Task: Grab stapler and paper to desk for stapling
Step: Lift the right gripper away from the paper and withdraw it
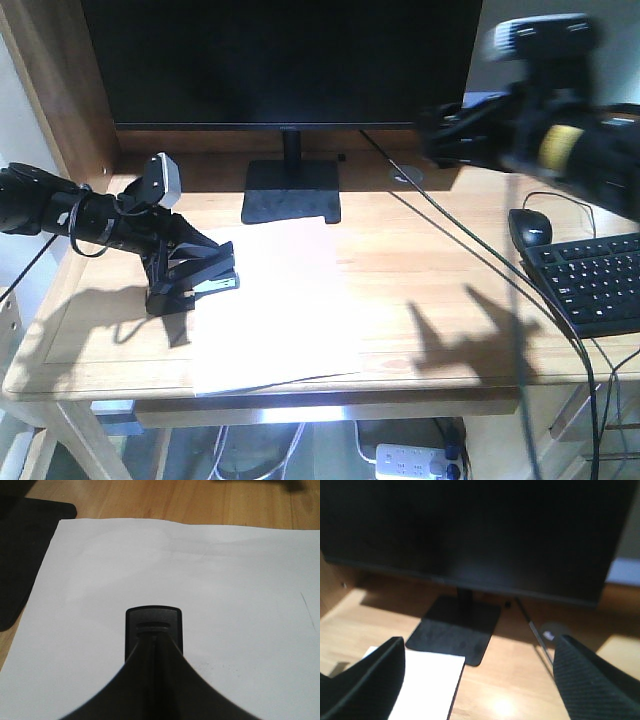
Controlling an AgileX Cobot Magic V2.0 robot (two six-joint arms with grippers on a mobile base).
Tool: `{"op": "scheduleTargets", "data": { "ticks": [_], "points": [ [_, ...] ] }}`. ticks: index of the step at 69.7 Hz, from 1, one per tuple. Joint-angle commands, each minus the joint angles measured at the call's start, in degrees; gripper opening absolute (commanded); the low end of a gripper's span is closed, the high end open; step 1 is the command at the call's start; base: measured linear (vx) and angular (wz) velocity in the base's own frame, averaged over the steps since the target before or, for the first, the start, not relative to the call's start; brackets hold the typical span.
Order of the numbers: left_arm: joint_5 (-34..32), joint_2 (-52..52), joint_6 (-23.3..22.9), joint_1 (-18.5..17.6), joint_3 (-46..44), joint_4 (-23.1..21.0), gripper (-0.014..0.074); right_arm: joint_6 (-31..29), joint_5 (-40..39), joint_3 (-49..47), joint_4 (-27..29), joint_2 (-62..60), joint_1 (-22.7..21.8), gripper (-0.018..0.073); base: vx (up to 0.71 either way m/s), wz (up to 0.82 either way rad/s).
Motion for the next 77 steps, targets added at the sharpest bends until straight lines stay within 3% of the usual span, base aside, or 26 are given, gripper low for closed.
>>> {"op": "scheduleTargets", "data": {
  "ticks": [1,44,77],
  "points": [
    [1.87,-3.82,-0.59,-0.12,-1.58,-3.24,-0.0007,-1.08,1.77,3.6,-1.97,-10.4,-0.37,0.056,0.0,0.0],
    [1.87,-3.82,-0.59,-0.12,-1.58,-3.24,-0.0007,-2.96,2.03,35.21,-1.9,-57.67,-0.37,0.056,0.0,0.0],
    [1.87,-3.82,-0.59,-0.12,-1.58,-3.24,-0.0007,-2.96,1.81,41.92,-1.9,-62.62,-0.37,0.056,0.0,0.0]
  ]
}}
